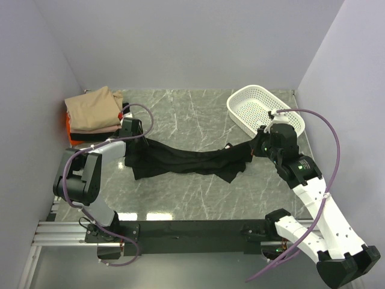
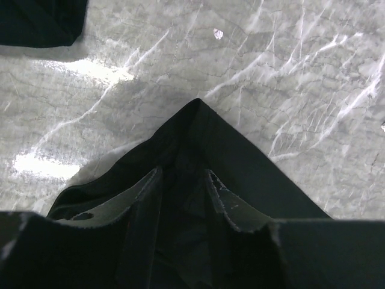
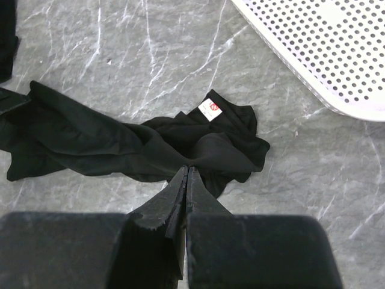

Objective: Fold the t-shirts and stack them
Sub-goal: Flatten the tshirt out

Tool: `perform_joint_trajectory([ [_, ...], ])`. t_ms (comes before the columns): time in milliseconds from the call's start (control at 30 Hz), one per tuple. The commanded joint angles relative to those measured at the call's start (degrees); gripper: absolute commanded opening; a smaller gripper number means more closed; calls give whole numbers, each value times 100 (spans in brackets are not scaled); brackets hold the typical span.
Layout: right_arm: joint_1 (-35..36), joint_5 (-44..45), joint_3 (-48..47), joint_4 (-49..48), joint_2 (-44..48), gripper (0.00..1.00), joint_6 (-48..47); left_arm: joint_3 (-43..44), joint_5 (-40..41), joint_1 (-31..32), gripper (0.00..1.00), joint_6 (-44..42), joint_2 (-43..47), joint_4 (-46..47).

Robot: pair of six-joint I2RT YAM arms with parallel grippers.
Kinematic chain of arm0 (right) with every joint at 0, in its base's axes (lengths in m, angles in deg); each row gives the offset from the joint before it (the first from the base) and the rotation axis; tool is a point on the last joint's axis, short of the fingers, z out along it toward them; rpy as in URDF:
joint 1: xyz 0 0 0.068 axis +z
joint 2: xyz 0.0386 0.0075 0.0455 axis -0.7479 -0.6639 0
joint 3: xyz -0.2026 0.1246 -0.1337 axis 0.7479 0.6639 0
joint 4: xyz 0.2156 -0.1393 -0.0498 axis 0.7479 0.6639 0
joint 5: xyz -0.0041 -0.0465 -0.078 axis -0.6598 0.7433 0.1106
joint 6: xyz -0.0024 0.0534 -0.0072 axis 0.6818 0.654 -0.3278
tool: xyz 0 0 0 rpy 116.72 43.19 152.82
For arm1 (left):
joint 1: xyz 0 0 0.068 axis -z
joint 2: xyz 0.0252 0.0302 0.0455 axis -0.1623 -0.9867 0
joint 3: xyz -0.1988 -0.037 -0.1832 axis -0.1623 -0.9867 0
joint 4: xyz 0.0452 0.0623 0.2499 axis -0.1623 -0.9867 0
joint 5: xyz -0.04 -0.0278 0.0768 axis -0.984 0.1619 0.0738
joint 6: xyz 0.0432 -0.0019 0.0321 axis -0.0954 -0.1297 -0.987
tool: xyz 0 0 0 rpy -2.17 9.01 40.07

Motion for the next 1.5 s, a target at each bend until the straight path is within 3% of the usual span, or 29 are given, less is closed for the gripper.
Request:
perform_joint_trajectory([
  [0,-39,-14,10,-202,30,0,-35,49,-65,-23,39,4,119,143],
  [500,-48,-14,62,-185,83,0,-26,190,-311,-23,31,-49,-268,90],
  [700,-48,30,54,-176,83,0,-43,207,-197,-23,8,-14,3,99],
  [733,-48,30,53,-176,66,0,-43,233,-171,-23,1,3,56,72],
  [1067,-65,215,-245,-229,-75,0,-113,673,506,-58,1,232,1260,-463],
  [1467,-215,592,-1510,17,-146,0,-438,910,1279,-164,1,584,3246,-1193],
])
